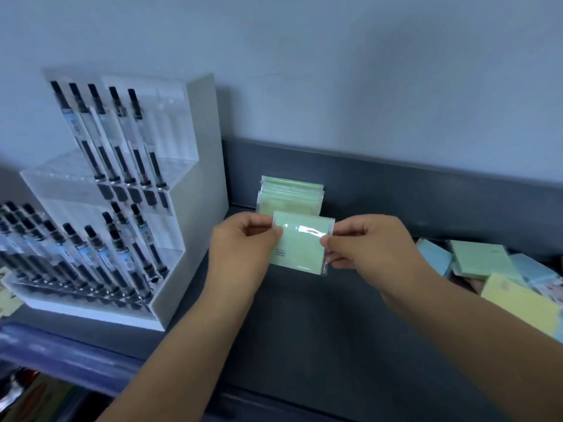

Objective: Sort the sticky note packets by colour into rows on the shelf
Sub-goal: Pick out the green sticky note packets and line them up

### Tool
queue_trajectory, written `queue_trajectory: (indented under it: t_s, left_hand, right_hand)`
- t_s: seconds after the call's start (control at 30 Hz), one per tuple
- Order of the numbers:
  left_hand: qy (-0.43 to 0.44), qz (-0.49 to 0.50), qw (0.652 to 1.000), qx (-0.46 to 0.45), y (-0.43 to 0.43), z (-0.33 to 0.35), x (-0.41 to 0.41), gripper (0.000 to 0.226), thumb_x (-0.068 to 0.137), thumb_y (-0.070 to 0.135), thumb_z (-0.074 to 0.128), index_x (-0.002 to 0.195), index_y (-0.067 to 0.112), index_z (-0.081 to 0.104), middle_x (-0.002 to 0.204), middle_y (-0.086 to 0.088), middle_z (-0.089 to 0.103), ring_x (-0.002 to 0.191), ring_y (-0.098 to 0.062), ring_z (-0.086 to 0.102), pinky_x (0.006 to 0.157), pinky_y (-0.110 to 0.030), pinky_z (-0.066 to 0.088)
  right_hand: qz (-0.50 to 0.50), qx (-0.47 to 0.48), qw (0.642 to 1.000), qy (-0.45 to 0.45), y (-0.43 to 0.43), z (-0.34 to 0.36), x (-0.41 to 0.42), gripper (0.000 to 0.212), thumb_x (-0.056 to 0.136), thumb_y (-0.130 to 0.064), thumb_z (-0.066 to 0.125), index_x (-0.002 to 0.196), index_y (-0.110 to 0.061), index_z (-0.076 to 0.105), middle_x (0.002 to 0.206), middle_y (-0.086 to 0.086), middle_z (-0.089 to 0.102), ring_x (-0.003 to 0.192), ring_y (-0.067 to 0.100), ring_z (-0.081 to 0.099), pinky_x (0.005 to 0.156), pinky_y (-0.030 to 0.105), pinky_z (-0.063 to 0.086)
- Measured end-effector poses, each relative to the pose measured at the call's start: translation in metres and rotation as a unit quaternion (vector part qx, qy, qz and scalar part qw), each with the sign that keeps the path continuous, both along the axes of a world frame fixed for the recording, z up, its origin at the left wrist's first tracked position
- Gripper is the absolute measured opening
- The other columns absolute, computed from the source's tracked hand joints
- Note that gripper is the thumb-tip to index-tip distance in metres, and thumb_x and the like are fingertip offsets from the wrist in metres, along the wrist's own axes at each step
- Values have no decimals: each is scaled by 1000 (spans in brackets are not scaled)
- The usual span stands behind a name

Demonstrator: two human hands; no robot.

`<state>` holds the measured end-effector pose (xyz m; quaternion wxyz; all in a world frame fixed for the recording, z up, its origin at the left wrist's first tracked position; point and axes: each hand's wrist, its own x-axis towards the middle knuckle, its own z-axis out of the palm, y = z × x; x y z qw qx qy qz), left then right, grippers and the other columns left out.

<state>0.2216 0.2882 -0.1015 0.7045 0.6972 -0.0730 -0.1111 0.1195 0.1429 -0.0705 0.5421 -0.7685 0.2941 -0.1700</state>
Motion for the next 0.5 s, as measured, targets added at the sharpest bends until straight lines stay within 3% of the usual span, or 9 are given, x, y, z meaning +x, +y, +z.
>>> queue_trajectory:
  t_s: [0.1,0.2,0.33,0.5]
  left_hand:
    - [-18,31,999,41,-5,-8,5,19,86,7,70,90,26,72,84,7,75,78,-12,73,69,-31,59]
    - [-28,5,998,57,-9,-2,10,25,84,8,63,95,29,70,89,10,74,80,-8,71,71,-35,62]
    - [-39,-55,993,94,-10,5,22,21,77,12,59,89,24,72,87,7,74,78,-15,73,71,-47,63]
    - [-72,-63,986,139,-12,6,29,28,67,21,51,85,16,71,89,-5,71,76,-28,70,62,-52,59]
  right_hand:
    - [-28,-21,999,3,5,-9,20,12,82,-6,79,79,-17,82,74,2,79,74,23,78,79,41,65]
    - [-47,-43,998,-1,7,-11,37,9,80,-6,81,75,-14,80,72,5,78,72,25,78,78,43,65]
    - [-65,-116,991,3,5,-14,51,8,77,-15,85,71,-15,78,66,3,75,70,27,76,76,47,64]
    - [-61,-244,967,32,2,-20,56,17,80,-26,82,69,-13,76,65,-2,72,67,16,70,73,38,60]
